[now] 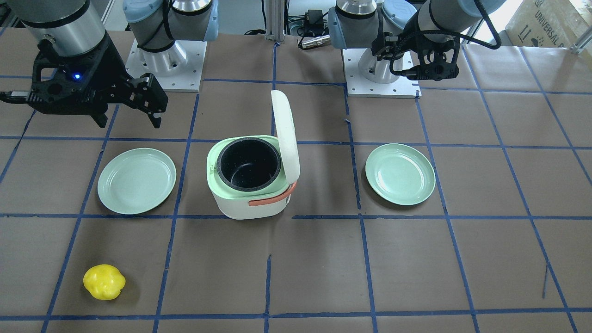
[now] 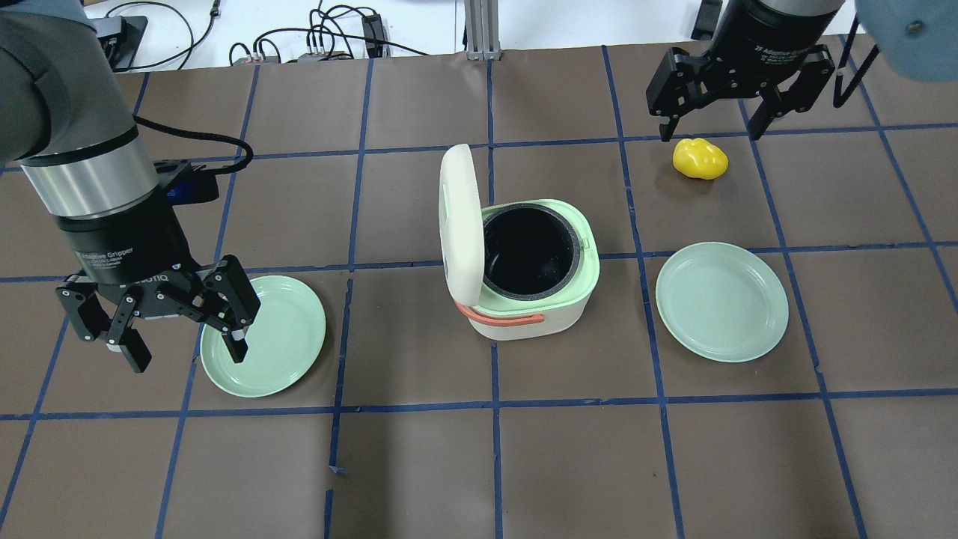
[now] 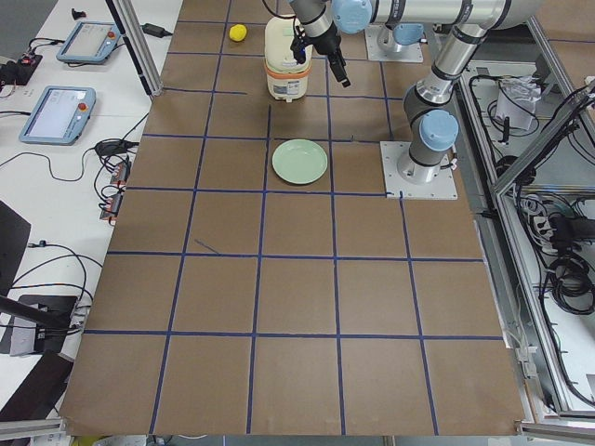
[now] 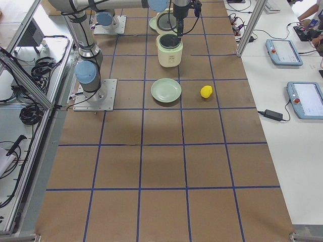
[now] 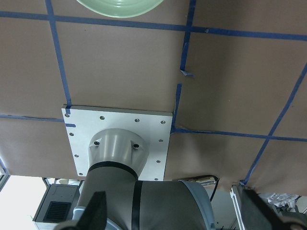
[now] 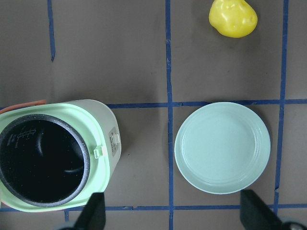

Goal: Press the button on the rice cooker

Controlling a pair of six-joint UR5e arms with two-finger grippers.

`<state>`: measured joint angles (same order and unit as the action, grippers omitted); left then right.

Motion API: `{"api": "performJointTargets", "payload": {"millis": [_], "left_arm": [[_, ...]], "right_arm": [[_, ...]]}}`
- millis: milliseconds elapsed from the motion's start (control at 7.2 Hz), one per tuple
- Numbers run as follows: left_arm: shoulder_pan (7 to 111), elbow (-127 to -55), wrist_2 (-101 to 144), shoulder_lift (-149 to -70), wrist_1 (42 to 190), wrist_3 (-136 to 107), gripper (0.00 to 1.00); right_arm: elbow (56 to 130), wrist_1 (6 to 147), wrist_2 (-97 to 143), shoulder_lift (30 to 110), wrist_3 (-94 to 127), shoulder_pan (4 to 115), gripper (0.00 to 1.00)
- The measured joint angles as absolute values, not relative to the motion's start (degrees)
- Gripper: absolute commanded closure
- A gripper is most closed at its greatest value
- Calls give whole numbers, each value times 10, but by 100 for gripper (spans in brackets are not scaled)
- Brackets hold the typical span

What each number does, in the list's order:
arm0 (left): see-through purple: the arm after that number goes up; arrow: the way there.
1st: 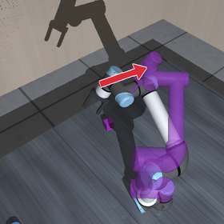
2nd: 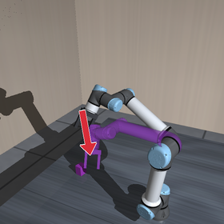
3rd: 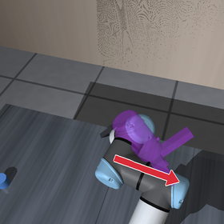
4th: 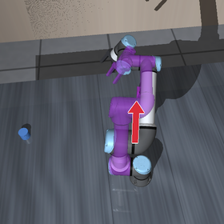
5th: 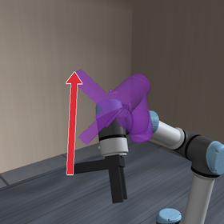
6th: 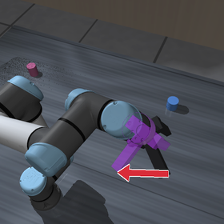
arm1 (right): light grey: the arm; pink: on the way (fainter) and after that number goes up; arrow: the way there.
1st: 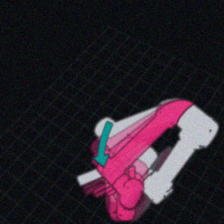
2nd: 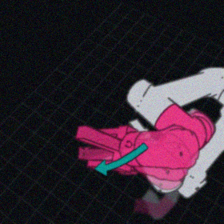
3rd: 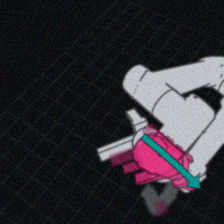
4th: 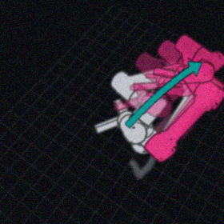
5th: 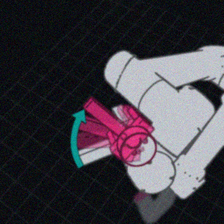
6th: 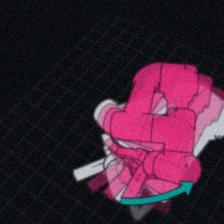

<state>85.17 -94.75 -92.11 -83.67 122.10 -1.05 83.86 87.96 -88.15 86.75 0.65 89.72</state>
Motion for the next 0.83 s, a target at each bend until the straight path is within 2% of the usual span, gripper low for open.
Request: {"api": "performJointTargets", "payload": {"millis": [833], "left_arm": [[852, -947, -921, -837, 1222, -11, 0]], "right_arm": [[848, 879, -879, 861, 6, 897, 1]]}}
